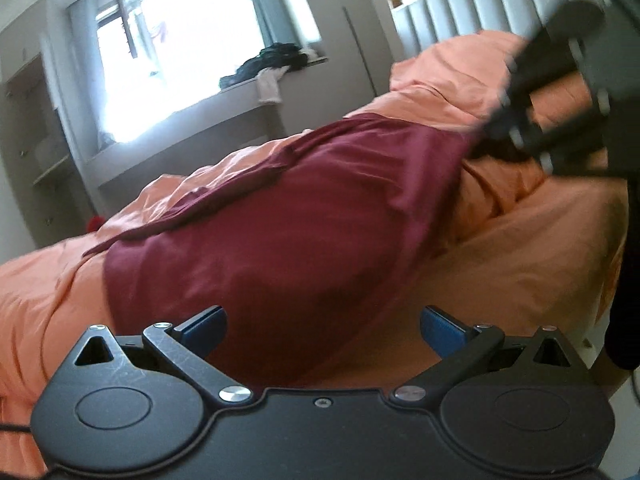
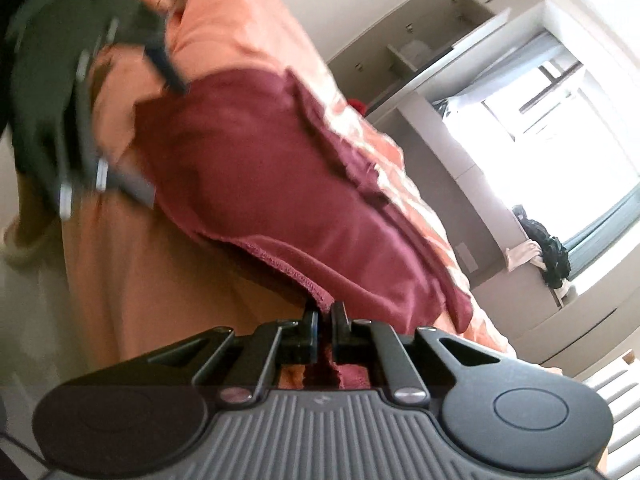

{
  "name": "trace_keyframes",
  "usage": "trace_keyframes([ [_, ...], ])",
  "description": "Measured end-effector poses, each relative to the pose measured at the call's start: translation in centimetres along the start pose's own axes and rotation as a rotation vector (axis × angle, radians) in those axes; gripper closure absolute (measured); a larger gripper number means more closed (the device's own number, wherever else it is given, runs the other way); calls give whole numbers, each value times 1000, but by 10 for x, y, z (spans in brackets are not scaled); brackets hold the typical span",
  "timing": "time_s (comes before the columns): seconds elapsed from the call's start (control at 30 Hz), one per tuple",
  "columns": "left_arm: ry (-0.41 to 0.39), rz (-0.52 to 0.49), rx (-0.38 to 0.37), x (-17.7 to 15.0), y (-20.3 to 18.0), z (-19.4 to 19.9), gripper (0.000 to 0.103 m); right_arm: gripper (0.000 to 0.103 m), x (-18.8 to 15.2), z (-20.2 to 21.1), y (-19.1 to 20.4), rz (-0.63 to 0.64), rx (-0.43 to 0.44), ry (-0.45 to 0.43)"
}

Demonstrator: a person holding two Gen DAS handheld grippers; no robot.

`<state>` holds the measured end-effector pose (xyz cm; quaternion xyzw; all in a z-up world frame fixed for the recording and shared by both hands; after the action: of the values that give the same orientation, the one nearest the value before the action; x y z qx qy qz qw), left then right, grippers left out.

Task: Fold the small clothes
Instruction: 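Grasp the hem with both grippers and lift it toward the collar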

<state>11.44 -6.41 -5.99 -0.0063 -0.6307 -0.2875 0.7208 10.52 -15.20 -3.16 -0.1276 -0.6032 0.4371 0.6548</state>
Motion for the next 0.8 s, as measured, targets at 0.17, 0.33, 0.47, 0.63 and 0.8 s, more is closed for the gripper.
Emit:
trace_keyframes([
  [0.17,4,-86,62,2,-20,-23,4,97,12,11,-30,-76,-16,-44],
  [0.33,-5,-170,233,3,-11,-28,26,97,19,24,-39,-86,-46,-65],
  [0.47,-22,-189,295,5,8,-17,65,97,17,27,-41,-92,-54,-66],
  [0.63,-61,-229,255,20,10,3,98,97,12,17,-34,-102,-32,-46],
  [0.8,-100,-273,227,42,11,12,98,68,6,10,-19,-143,10,-44],
])
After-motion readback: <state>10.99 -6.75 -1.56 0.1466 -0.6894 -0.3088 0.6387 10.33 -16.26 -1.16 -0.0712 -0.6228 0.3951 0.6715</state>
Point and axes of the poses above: each gripper's, at about its wrist camera, not at the fingertips, and z roughly against the way its jaws point, y to its left, x to its top, the point moved 2 cm from there along -z, roughly the way its jaws point, and after that the axes turned 14 degrees about -y, right-handed, at the moved point
